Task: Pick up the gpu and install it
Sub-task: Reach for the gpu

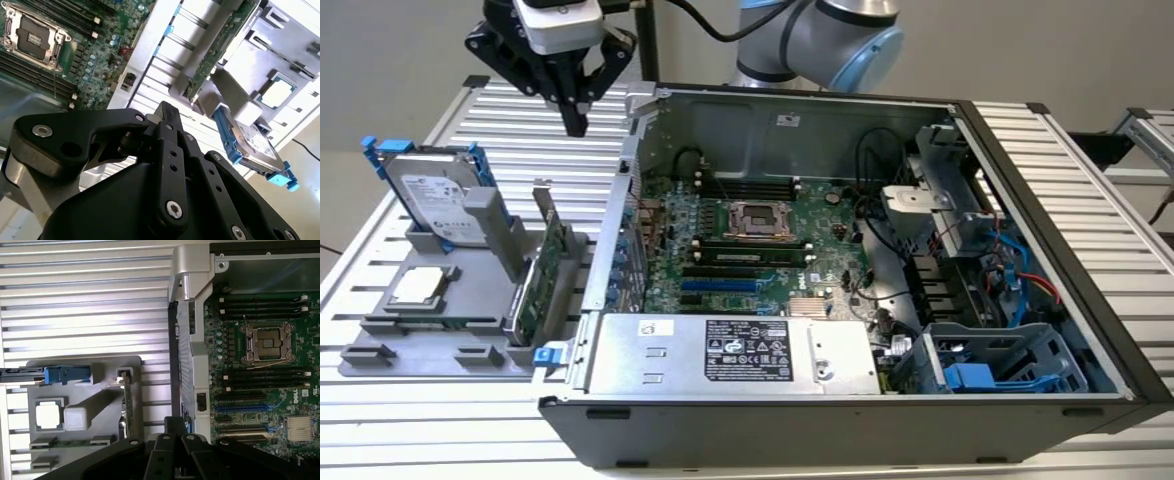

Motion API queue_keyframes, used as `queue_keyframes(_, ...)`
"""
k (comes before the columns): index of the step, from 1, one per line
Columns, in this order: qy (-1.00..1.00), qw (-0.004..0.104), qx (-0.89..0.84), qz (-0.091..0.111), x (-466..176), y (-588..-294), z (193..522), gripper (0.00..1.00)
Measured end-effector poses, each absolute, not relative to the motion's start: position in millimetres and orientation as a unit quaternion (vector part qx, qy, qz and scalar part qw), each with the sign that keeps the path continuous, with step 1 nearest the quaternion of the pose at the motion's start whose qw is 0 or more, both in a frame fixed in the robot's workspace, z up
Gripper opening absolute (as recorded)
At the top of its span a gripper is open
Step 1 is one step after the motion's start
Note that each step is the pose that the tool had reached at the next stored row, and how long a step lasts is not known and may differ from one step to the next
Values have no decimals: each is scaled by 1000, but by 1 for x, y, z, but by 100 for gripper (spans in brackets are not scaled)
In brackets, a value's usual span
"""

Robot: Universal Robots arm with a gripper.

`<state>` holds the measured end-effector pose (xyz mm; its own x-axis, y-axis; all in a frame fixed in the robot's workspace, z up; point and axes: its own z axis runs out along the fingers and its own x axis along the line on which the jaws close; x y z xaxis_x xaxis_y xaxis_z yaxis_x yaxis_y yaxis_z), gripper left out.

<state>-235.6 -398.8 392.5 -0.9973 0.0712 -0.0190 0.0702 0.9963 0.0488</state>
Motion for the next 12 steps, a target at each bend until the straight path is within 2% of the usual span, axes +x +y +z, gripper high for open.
queue_keyframes(12,999,10,35,24,-248,-399,393,0)
